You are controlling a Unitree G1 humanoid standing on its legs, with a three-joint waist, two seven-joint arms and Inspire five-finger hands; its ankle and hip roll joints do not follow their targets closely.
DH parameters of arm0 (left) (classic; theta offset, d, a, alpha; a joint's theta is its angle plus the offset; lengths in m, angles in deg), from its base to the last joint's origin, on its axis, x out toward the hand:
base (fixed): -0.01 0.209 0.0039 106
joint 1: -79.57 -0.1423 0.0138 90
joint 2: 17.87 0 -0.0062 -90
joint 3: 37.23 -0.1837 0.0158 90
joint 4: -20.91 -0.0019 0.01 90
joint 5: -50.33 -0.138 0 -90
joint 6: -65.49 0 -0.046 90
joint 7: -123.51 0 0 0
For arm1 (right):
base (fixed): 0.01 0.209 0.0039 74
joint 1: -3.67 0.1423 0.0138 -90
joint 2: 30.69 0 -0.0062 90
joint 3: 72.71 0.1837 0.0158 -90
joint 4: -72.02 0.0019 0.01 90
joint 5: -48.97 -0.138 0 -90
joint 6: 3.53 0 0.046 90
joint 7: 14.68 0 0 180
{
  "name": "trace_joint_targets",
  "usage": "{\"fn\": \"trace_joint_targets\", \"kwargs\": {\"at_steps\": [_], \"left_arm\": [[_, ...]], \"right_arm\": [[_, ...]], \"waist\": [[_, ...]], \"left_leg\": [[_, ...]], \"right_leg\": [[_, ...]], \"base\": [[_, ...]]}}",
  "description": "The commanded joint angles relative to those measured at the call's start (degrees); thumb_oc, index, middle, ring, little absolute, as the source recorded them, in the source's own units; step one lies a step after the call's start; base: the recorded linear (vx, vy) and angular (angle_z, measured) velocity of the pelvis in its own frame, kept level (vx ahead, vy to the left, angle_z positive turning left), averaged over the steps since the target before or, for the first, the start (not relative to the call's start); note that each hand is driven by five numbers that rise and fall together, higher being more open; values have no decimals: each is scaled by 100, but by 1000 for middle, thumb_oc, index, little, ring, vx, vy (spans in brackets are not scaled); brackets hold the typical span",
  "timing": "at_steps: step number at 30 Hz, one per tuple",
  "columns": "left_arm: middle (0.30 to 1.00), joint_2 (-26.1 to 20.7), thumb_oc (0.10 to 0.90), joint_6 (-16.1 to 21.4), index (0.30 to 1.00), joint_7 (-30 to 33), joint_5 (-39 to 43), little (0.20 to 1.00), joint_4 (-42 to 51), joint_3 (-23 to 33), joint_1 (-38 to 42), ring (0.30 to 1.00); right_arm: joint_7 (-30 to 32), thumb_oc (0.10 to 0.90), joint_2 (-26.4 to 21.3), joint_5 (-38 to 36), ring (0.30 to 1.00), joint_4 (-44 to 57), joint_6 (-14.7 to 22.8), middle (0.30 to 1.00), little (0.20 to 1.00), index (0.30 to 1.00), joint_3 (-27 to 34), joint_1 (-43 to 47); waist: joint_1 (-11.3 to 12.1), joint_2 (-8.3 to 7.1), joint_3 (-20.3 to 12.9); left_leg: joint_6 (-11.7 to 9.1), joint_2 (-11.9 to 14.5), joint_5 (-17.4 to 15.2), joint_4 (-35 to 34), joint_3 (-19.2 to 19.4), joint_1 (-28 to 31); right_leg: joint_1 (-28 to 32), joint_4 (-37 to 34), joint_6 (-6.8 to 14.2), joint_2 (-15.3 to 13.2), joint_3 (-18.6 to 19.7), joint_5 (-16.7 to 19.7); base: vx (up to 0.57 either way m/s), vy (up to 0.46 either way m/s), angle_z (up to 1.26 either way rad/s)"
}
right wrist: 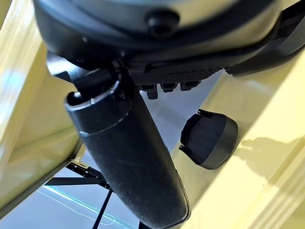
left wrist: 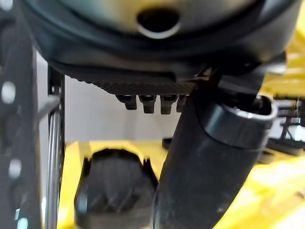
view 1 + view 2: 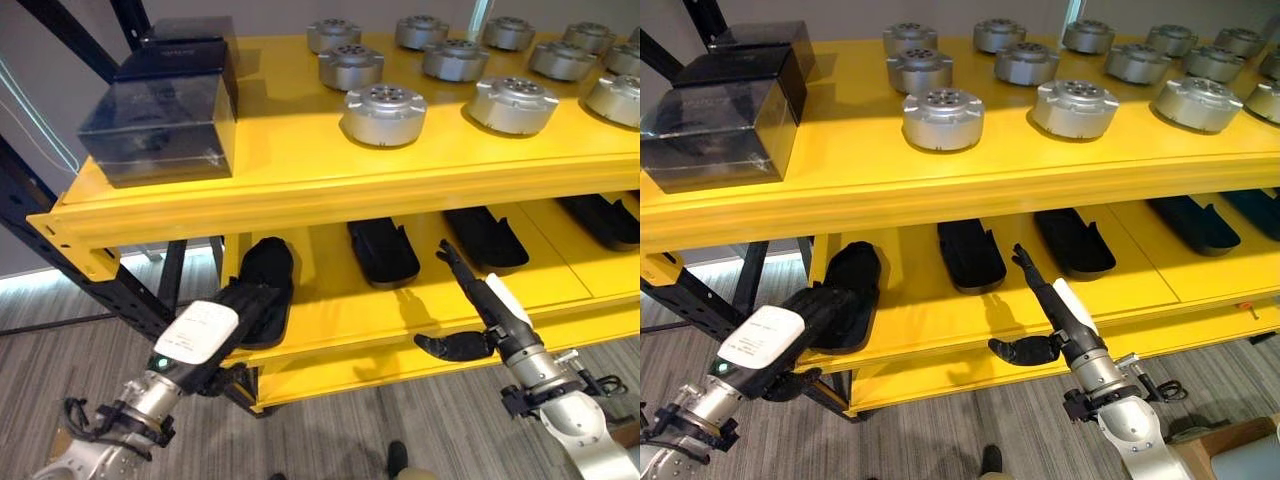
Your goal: Move parts from the plastic box to the shelf.
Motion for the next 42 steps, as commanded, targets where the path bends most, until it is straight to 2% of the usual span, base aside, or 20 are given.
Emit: {"fn": "trace_joint_targets", "kwargs": {"at_steps": [1, 9, 18, 28, 29, 35, 42], "left_arm": [[1000, -326, 900, 145, 1000, 349, -2, 1000, 118, 313, 224, 1000], [1000, -197, 900, 105, 1000, 282, -110, 1000, -165, 240, 56, 1000], [1000, 236, 900, -89, 1000, 236, -152, 1000, -795, 29, 127, 1000], [1000, 702, 900, -327, 1000, 295, -229, 1000, -1589, -340, 535, 1000], [1000, 825, 900, -430, 1000, 325, -320, 1000, -1969, -560, 739, 1000], [1000, 957, 900, -542, 1000, 400, -521, 1000, -2406, -865, 1113, 1000], [1000, 1051, 900, -602, 1000, 436, -563, 1000, -2430, -1010, 1418, 1000]], "right_arm": [[377, 900, -121, -236, 1000, 827, 643, 1000, 1000, 1000, 450, 403], [374, 900, -129, -247, 1000, 786, 622, 1000, 1000, 1000, 444, 409], [420, 900, -101, -201, 1000, 708, 545, 1000, 1000, 1000, 493, 417], [494, 900, -18, -157, 1000, 646, 515, 1000, 1000, 1000, 474, 567], [530, 900, 11, -128, 1000, 611, 507, 1000, 1000, 1000, 401, 652], [547, 900, 22, -104, 1000, 580, 498, 1000, 1000, 1000, 327, 719], [610, 900, 35, -47, 1000, 534, 466, 1000, 1000, 1000, 253, 761]], "waist": [[-22, -287, -290], [3, -277, -275], [-6, -281, -284], [-35, -307, -250], [-46, -320, -241], [-60, -330, -241], [-103, -328, -276]], "left_leg": [[153, -16, -77, 166, -121, -158], [159, -29, -66, 160, -109, -172], [169, -33, -49, 139, -112, -197], [162, -4, -61, 169, -103, -191], [160, 2, -68, 186, -94, -193], [157, -1, -77, 189, -68, -190], [156, 0, -85, 185, -47, -161]], "right_leg": [[212, 279, 293, -313, -290, -376], [205, 247, 299, -326, -291, -351], [190, 208, 288, -339, -267, -331], [181, 231, 263, -321, -248, -351], [178, 251, 271, -325, -235, -355], [167, 278, 272, -329, -217, -375], [182, 270, 255, -315, -207, -390]], "base": [[0, 0, 0], [0, 0, 0], [-4, 1, 0], [10, 0, 0], [10, 3, -4], [11, 1, -1], [0, 0, 0]]}}
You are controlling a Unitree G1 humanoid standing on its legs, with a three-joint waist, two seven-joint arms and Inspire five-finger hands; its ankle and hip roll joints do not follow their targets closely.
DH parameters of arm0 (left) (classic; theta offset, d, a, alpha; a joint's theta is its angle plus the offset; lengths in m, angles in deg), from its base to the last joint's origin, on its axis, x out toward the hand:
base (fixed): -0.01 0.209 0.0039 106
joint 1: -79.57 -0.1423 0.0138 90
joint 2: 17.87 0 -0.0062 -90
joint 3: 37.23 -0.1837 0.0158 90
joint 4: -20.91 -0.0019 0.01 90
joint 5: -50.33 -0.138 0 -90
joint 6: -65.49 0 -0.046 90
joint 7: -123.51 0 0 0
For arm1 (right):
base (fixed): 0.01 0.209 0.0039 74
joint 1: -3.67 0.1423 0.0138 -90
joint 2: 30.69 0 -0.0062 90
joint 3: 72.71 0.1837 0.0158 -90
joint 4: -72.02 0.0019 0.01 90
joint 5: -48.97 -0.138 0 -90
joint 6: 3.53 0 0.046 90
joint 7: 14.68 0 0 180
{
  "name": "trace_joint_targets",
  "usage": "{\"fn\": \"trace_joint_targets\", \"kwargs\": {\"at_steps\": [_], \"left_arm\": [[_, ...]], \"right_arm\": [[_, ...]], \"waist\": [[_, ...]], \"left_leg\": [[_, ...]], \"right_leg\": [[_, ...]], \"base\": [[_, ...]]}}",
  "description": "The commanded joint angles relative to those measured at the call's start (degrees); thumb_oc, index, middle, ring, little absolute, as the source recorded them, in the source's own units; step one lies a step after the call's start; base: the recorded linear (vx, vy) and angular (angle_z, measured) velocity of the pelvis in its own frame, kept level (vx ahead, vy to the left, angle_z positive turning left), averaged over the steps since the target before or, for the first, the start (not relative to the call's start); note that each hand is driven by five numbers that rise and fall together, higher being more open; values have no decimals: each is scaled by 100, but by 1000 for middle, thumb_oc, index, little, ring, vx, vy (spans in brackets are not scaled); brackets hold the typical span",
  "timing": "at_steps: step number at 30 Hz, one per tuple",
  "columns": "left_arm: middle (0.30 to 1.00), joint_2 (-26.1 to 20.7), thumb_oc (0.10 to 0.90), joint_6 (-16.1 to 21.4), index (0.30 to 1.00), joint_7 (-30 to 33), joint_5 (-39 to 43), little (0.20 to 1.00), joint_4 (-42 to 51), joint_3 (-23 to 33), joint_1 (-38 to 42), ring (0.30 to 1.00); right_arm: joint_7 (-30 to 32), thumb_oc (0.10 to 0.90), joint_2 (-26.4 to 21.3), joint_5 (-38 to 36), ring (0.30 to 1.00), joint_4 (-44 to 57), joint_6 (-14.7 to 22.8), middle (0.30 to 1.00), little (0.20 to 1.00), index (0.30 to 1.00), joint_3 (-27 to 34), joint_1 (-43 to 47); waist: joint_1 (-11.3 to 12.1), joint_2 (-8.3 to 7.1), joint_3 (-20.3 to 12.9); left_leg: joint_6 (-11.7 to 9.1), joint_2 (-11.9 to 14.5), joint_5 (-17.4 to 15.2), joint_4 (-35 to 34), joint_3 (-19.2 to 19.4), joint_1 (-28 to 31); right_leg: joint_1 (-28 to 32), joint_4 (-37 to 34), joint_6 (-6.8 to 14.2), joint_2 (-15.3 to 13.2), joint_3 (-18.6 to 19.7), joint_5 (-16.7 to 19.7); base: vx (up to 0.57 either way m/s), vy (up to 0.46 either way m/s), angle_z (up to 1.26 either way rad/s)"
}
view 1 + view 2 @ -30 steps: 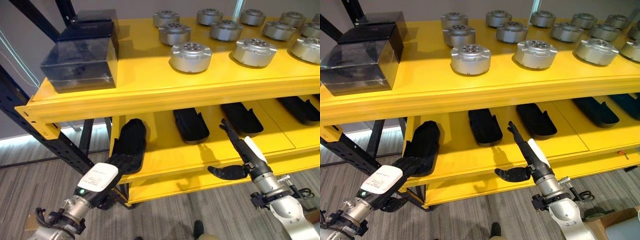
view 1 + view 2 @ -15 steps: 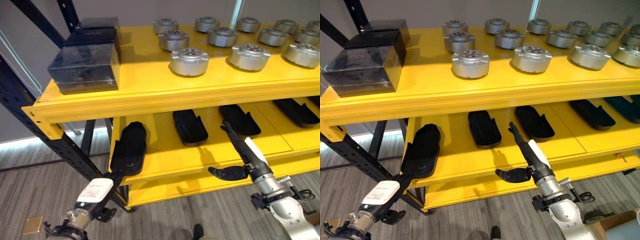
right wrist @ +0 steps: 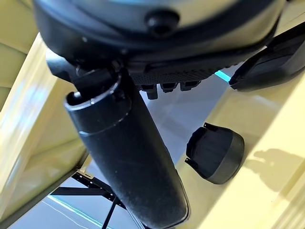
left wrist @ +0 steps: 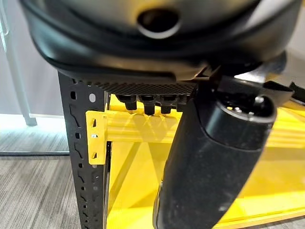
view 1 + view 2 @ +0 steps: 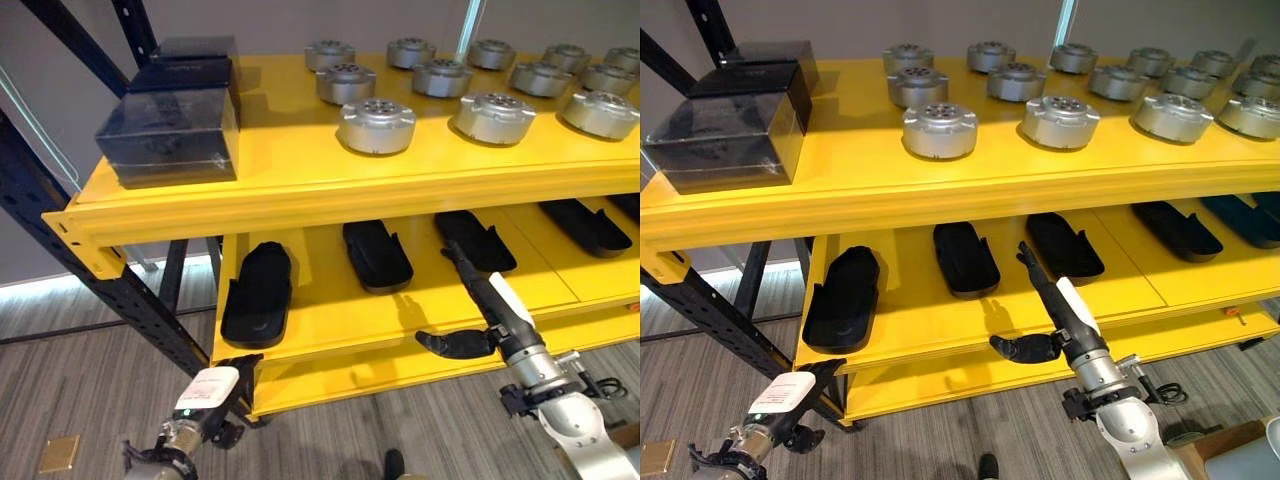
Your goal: Move parts from the plastic box to the shelf.
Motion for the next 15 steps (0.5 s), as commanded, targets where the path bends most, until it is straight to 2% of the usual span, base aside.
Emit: {"fn": "trace_joint_targets", "kwargs": {"at_steps": [1, 10, 15], "left_arm": [[1000, -202, 900, 11, 1000, 403, -56, 1000, 98, 148, 777, 1000], [1000, -101, 900, -39, 1000, 445, -100, 1000, 22, 43, 919, 1000], [1000, -236, 900, 12, 1000, 485, -154, 1000, 402, 127, 967, 1000]], "right_arm": [[333, 900, 4, -59, 1000, 528, 464, 1000, 1000, 1000, 266, 773], [389, 900, 28, -53, 1000, 529, 454, 1000, 1000, 1000, 290, 756], [412, 900, 33, -48, 1000, 538, 454, 1000, 1000, 1000, 278, 777]], "waist": [[-96, -231, -20], [-129, -232, -42], [-138, -221, -59]], "left_leg": [[105, 6, -64, 187, -135, -123], [101, 19, -78, 194, -89, -90], [99, 18, -72, 190, -90, -90]], "right_leg": [[278, 294, 293, -316, -286, -421], [288, 267, 293, -312, -263, -415], [296, 273, 281, -304, -263, -429]], "base": [[0, 0, 0], [0, 0, 0], [0, 0, 0]]}}
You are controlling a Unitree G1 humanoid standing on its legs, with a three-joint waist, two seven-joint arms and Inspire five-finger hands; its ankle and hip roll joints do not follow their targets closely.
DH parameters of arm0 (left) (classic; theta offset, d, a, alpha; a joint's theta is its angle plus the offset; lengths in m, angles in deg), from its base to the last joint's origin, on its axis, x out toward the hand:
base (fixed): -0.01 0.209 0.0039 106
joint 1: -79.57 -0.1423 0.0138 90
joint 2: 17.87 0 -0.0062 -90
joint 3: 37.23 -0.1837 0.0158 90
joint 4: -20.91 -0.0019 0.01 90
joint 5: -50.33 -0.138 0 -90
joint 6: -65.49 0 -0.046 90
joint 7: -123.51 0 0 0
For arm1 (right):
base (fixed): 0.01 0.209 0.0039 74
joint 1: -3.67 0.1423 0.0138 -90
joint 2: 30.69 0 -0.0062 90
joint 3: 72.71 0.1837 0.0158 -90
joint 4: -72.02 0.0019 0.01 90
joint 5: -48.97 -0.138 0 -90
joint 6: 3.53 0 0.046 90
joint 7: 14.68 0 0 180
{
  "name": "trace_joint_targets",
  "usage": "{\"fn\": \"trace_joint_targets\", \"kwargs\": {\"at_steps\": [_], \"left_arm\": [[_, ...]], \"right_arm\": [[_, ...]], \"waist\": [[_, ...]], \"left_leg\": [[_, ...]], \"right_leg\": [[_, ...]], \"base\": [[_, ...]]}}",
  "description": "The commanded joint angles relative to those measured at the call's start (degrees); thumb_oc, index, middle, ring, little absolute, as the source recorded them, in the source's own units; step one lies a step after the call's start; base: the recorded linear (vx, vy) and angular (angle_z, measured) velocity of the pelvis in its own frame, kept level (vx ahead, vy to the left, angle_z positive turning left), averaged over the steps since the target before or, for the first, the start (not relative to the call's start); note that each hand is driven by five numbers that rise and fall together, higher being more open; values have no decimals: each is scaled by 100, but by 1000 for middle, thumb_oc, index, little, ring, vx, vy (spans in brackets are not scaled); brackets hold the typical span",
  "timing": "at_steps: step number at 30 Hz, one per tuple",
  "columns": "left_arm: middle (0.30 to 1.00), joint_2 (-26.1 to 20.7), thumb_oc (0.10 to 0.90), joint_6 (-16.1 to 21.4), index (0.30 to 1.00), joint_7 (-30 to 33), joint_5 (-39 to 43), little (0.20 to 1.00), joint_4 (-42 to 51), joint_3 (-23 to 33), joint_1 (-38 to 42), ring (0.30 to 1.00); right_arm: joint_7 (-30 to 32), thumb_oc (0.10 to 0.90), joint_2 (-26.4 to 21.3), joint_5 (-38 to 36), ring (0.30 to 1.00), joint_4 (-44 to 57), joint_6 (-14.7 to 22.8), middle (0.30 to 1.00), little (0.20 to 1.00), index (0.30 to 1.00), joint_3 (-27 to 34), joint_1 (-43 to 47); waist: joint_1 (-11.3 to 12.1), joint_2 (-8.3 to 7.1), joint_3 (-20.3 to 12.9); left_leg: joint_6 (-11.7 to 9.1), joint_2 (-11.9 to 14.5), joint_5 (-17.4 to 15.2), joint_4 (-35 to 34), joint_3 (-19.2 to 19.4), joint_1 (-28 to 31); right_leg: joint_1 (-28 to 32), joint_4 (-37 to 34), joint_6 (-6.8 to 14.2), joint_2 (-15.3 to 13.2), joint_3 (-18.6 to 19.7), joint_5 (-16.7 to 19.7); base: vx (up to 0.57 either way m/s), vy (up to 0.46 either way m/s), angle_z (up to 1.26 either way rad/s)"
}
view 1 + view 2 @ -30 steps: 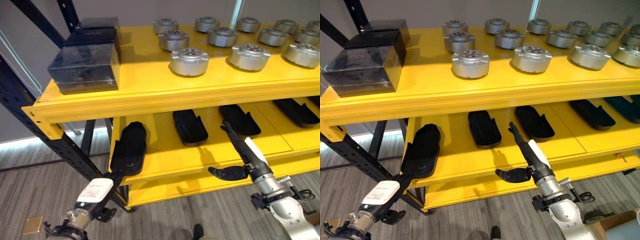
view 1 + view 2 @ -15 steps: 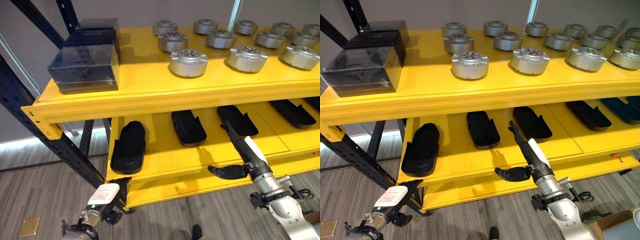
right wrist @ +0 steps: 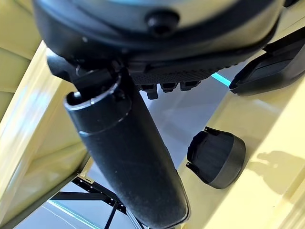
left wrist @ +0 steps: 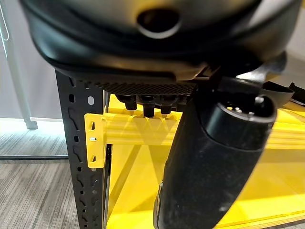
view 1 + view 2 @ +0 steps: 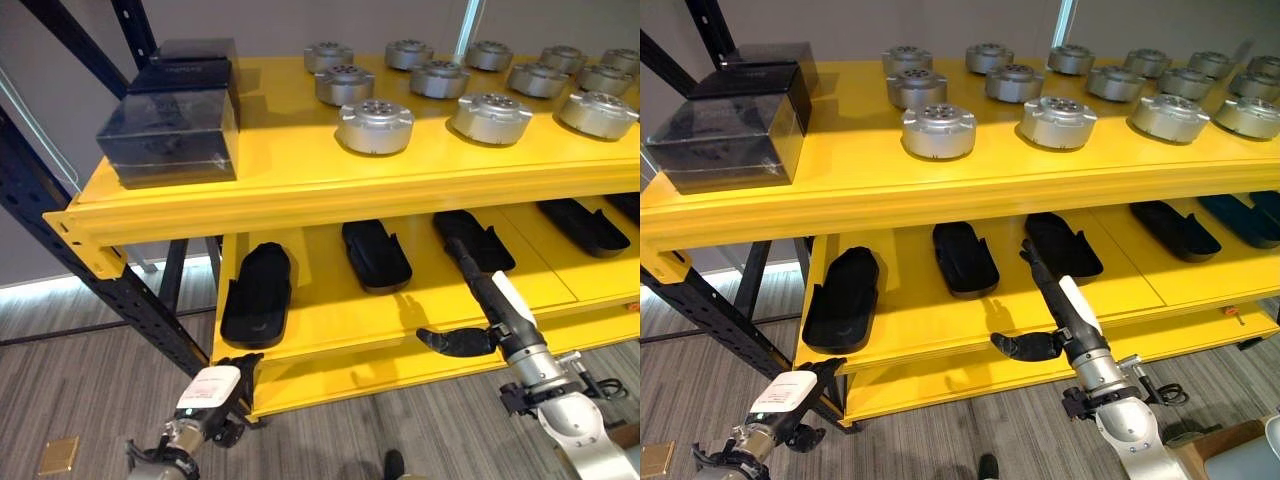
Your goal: Move parts from the plastic box to the shelf.
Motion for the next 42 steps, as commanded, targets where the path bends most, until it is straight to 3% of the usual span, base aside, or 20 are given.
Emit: {"fn": "trace_joint_targets", "kwargs": {"at_steps": [1, 12, 30, 38, 42], "left_arm": [[1000, -294, 900, 173, 1000, 380, -146, 1000, 457, 261, 889, 1000], [1000, -689, 900, 358, 1000, 490, -302, 1000, 1417, 694, 725, 1000], [1000, -651, 900, 356, 1000, 450, -318, 1000, 1143, 530, 694, 1000], [1000, -666, 900, 354, 1000, 500, -237, 1000, 1471, 938, 327, 1000], [1000, -653, 900, 497, 1000, 673, 66, 1000, 2341, 1602, -14, 1000]], "right_arm": [[317, 900, 12, -54, 1000, 538, 456, 1000, 1000, 1000, 272, 775], [313, 900, -4, -29, 1000, 557, 448, 1000, 1000, 1000, 323, 710], [338, 900, 36, 12, 1000, 583, 447, 1000, 1000, 1000, 388, 608], [336, 900, 29, 3, 1000, 619, 449, 1000, 1000, 1000, 452, 596], [328, 900, 18, -28, 1000, 652, 474, 1000, 1000, 1000, 454, 596]], "waist": [[-146, -212, -59], [-146, -188, -60], [-153, -197, -42], [-119, -186, -26], [-89, -187, -18]], "left_leg": [[98, 21, -72, 190, -122, -106], [85, 43, -64, 185, -156, -114], [95, 34, -71, 189, -152, -130], [100, 24, -72, 191, -167, -144], [103, 17, -65, 182, -200, -156]], "right_leg": [[305, 286, 279, -301, -271, -430], [310, 267, 268, -279, -275, -428], [281, 262, 281, -287, -260, -400], [305, 251, 272, -286, -278, -408], [313, 246, 264, -286, -308, -404]], "base": [[0, 0, 0], [0, -3, -1], [0, 0, 0], [0, 0, 0], [0, 0, 0]]}}
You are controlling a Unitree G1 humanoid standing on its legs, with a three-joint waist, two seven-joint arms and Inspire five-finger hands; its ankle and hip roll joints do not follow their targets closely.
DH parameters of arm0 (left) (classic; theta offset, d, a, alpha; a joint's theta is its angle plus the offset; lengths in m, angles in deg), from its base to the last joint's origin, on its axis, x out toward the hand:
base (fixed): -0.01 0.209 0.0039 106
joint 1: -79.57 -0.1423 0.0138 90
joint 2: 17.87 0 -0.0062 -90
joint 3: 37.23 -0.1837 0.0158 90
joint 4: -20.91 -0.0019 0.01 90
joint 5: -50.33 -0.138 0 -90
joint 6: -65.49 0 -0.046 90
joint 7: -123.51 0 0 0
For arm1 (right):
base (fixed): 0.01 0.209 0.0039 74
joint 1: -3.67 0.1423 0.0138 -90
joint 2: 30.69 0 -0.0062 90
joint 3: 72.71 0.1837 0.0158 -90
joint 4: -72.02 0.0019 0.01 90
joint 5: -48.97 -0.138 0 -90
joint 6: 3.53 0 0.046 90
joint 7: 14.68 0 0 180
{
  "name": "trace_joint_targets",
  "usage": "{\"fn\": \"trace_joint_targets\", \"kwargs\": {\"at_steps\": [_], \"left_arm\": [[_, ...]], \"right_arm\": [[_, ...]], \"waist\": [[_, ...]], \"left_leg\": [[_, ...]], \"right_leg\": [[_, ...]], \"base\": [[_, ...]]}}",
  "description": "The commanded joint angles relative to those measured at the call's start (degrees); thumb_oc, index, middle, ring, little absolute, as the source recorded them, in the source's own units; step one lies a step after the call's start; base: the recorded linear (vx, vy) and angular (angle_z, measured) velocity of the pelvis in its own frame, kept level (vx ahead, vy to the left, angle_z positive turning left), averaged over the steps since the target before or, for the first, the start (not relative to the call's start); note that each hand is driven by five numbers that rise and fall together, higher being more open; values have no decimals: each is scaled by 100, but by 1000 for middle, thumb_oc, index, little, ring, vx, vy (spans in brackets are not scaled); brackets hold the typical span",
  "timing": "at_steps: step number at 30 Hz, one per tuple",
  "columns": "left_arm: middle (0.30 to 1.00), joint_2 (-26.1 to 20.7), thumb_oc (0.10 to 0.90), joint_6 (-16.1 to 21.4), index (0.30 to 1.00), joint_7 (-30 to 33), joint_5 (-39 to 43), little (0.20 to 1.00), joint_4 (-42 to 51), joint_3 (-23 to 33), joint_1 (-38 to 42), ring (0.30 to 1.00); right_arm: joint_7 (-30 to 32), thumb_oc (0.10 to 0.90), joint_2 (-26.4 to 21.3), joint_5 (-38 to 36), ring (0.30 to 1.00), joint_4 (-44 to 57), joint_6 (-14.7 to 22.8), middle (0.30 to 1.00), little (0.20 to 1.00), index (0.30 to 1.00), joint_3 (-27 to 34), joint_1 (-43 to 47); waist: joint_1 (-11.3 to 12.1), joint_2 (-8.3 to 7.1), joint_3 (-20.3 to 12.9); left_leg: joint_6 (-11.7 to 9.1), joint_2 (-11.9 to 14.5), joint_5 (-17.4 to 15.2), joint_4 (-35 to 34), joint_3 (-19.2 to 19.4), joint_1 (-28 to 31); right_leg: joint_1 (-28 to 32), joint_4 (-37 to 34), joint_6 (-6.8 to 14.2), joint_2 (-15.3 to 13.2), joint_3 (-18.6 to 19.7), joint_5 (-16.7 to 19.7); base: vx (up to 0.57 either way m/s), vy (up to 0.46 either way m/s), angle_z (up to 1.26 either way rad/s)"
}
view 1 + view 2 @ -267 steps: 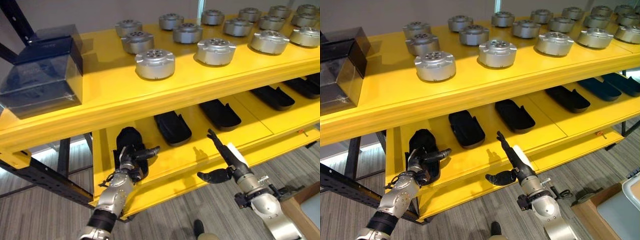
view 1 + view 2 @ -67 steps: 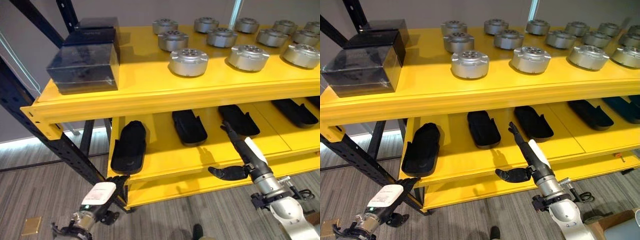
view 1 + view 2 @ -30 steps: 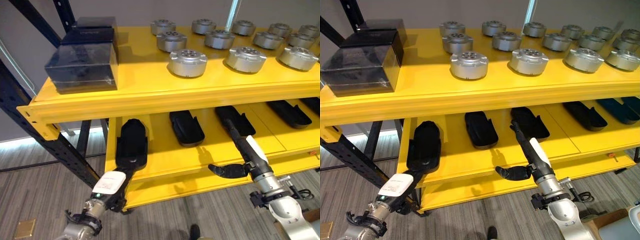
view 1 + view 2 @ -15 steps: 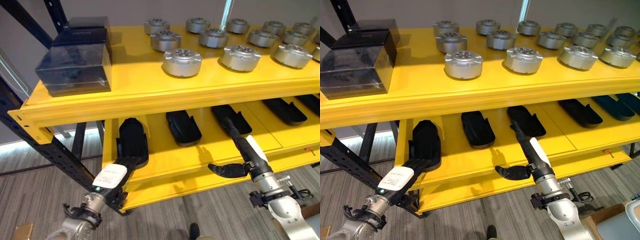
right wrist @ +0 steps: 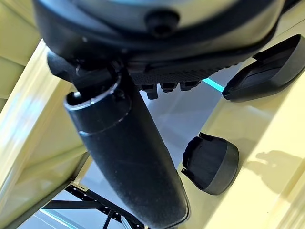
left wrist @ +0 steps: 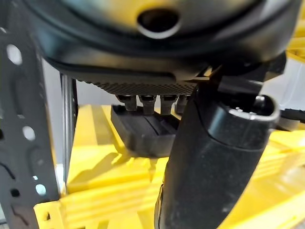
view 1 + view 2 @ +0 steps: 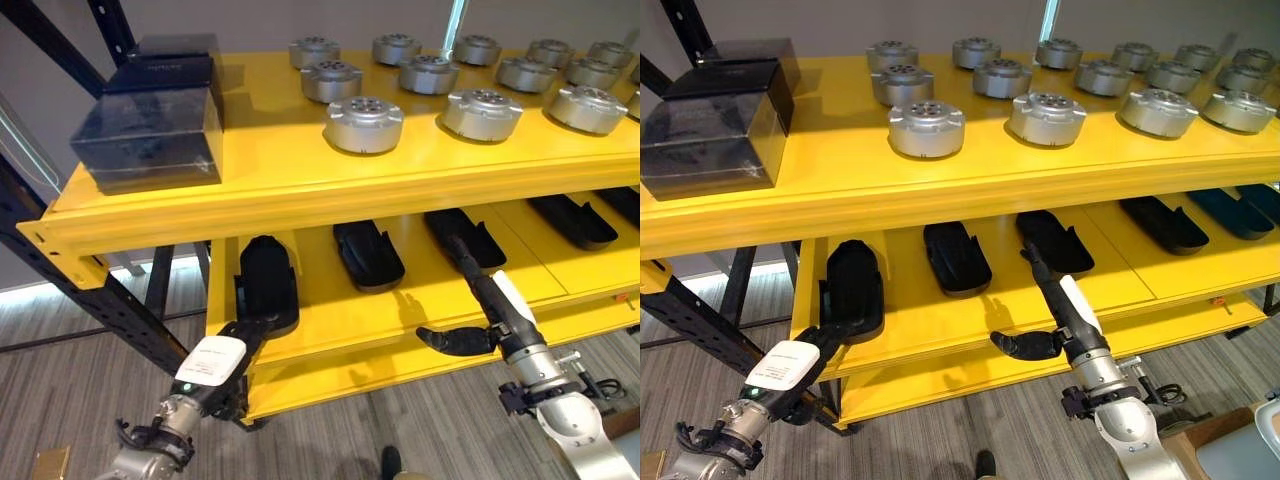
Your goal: Move parts from the plastic box to the shelf.
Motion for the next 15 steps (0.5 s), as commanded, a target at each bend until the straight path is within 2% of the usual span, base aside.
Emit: {"fn": "trace_joint_targets", "kwargs": {"at_steps": [1, 8, 15], "left_arm": [[1000, -243, 900, 219, 1000, 712, 508, 1000, 627, 712, 527, 1000], [1000, -254, 900, 350, 1000, 858, 725, 1000, 1180, 944, 479, 1000], [1000, -330, 900, 458, 1000, 673, 927, 1000, 1264, 708, 444, 1000]], "right_arm": [[292, 900, -41, -34, 1000, 656, 482, 1000, 1000, 1000, 449, 591], [254, 900, -103, -68, 1000, 705, 515, 1000, 1000, 1000, 401, 585], [276, 900, -132, -65, 1000, 720, 507, 1000, 1000, 1000, 407, 594]], "waist": [[32, -142, -44], [38, -159, -43], [36, -165, -4]], "left_leg": [[95, 6, -45, 182, -227, -159], [98, 0, -45, 190, -257, -172], [104, 5, -39, 203, -268, -187]], "right_leg": [[318, 248, 262, -301, -354, -399], [327, 256, 262, -301, -379, -398], [301, 279, 263, -291, -376, -406]], "base": [[0, 0, 0], [0, -3, 3], [0, 0, 0]]}}
